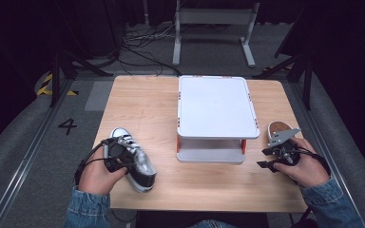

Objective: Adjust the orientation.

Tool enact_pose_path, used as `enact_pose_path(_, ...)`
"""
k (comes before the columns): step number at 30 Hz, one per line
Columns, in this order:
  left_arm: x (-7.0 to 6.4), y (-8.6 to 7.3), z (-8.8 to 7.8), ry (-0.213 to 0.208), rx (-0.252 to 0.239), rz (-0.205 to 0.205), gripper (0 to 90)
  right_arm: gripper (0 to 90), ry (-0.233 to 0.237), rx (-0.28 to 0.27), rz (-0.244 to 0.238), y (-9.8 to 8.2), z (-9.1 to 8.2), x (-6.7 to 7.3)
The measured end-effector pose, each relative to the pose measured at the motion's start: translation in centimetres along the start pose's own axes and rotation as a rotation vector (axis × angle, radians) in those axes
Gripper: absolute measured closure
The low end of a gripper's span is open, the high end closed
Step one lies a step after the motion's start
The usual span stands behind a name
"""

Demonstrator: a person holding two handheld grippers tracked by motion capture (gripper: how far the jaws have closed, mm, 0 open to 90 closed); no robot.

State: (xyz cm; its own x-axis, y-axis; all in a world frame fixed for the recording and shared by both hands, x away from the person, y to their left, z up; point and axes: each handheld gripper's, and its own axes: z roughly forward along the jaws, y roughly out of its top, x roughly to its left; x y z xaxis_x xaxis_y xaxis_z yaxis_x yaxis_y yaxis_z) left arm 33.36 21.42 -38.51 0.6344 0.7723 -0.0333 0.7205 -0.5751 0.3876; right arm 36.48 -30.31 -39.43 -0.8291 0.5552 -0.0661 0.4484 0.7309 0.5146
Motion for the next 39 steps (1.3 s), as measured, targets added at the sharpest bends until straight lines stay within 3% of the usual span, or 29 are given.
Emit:
enact_pose_path(4,0.7,-0.6,-0.3,-0.022,-0.020,-0.045,68.4,47.7,-0.006,-0.008,0.001,-0.1,-0.4,-0.1)
enact_pose_path(9,0.5,-0.1,-1.1,0.027,-0.096,-0.056,44.6,47.5,-0.010,-0.007,0.006,-0.1,-0.4,-0.1)
enact_pose_path(11,0.4,0.3,-1.1,0.017,-0.138,-0.055,36.6,47.3,-0.008,-0.006,0.004,-0.1,-0.3,-0.1)
enact_pose_path(13,0.4,0.7,-0.8,0.015,-0.153,-0.044,35.5,47.3,-0.006,-0.004,0.001,-0.1,-0.3,0.0)
enact_pose_path(16,0.5,1.0,-0.3,0.022,-0.149,-0.027,32.7,47.2,-0.004,-0.004,-0.001,-0.1,-0.3,0.0)
enact_pose_path(21,0.0,0.9,0.8,0.031,-0.056,0.052,27.7,46.3,0.003,0.002,-0.001,-0.2,-0.2,0.1)
enact_pose_path(22,0.1,1.2,1.1,0.072,-0.047,0.066,27.8,46.2,0.004,0.002,-0.003,-0.2,-0.1,0.1)
enact_pose_path(23,0.1,1.2,1.2,0.087,-0.042,0.067,28.2,46.1,0.004,0.002,-0.005,-0.2,-0.1,0.1)
enact_pose_path(27,0.7,1.3,1.5,0.112,-0.041,0.091,32.3,45.7,0.013,0.006,-0.015,-0.1,0.0,0.3)
enact_pose_path(31,2.1,1.0,1.4,0.064,-0.072,0.064,48.5,45.5,0.014,0.008,-0.020,-0.1,0.1,0.4)
enact_pose_path(32,2.7,1.0,1.6,0.022,-0.085,0.041,48.9,45.3,0.015,0.012,-0.021,-0.1,0.2,0.4)
enact_pose_path(39,2.6,1.4,2.0,0.021,-0.056,0.044,52.2,44.8,0.024,0.020,-0.032,-0.1,0.4,0.7)
